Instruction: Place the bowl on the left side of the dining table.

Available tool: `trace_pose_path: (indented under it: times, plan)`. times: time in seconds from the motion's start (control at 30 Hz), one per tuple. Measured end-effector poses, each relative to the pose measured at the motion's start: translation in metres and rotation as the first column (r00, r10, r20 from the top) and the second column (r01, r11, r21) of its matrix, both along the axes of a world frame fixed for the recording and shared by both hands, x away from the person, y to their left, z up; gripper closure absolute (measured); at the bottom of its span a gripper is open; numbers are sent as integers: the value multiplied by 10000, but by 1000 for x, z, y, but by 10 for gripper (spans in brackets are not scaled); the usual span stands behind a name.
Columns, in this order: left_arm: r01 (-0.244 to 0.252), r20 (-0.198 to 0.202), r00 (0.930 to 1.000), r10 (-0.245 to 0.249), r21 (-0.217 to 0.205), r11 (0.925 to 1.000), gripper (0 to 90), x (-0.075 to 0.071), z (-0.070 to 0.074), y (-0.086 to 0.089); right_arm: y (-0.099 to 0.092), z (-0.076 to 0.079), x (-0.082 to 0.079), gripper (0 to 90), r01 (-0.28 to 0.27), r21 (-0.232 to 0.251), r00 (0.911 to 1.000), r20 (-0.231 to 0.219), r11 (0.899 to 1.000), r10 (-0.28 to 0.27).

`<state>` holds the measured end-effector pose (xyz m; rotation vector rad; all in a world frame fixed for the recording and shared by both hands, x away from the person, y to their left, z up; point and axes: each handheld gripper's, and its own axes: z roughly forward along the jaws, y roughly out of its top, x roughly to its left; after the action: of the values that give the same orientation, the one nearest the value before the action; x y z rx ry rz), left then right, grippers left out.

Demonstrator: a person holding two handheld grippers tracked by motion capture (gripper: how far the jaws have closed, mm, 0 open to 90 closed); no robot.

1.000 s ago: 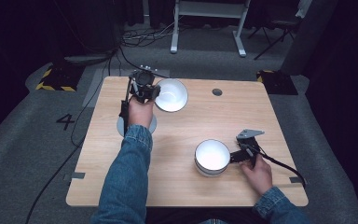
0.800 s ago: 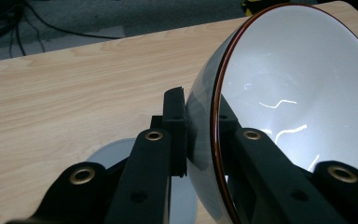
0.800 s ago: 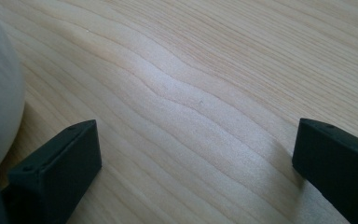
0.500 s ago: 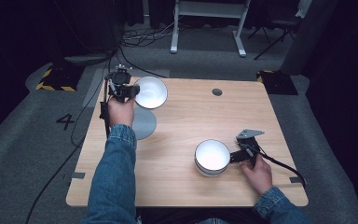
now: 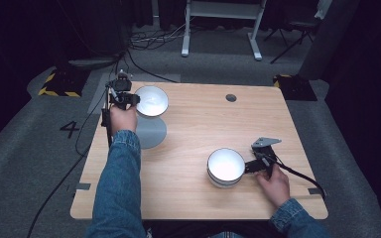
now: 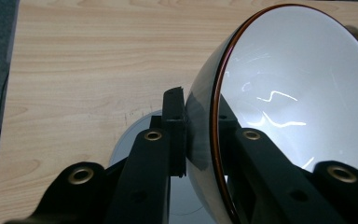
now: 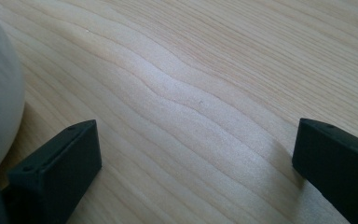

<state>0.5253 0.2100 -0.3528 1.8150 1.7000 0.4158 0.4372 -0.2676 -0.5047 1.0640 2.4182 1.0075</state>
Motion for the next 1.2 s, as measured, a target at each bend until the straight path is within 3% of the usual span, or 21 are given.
trace_pose_path:
  times: [0.07, 0.17, 0.47, 0.57, 0.73, 0.8, 0.93, 0.97, 1.13, 1.2]
  plan:
    - [-104, -112, 9999, 103, -109, 9999, 812, 3, -4, 1, 0, 0, 0, 11, -27, -32, 10000, 12, 10000, 27]
    - [-74, -272, 9996, 77, 111, 9999, 812, 5, -7, 2, 0, 0, 0, 12, -1, -6, 10000, -3, 10000, 1]
    - [-203, -836, 9962, 224, 250, 9995, 812, 8, -25, 6, 0, 0, 0, 12, -12, -16, 10000, 4, 10000, 12]
    - [-267, -952, 9951, 286, 214, 9994, 812, 8, -32, 9, 0, 0, 0, 12, 7, 5, 10000, -2, 10000, -7]
    - [-544, -1318, 9901, 486, -407, 9977, 812, 9, -49, 15, 0, 0, 0, 12, -5, -9, 10000, 6, 10000, 5]
    - [-483, -1467, 9882, 442, -244, 9985, 811, 10, -55, 17, 0, 0, 0, 12, 21, 6, 10000, -17, 10000, -21]
    - [-566, -1727, 9838, 484, -431, 9975, 811, 11, -66, 18, 0, 0, 0, 12, 6, -2, 10000, 0, 10000, -6]
    - [-531, -1733, 9837, 475, -282, 9982, 810, 11, -67, 20, 0, 0, 0, 12, 10, 3, 10000, 1, 10000, -10]
    - [-475, -1980, 9795, 372, -475, 9977, 808, 14, -75, 20, 0, 0, 0, 12, 12, 4, 10000, -4, 10000, -12]
    - [-445, -1989, 9793, 370, -335, 9984, 807, 15, -78, 22, 0, 0, 0, 12, 19, 7, 10000, -6, 10000, -19]
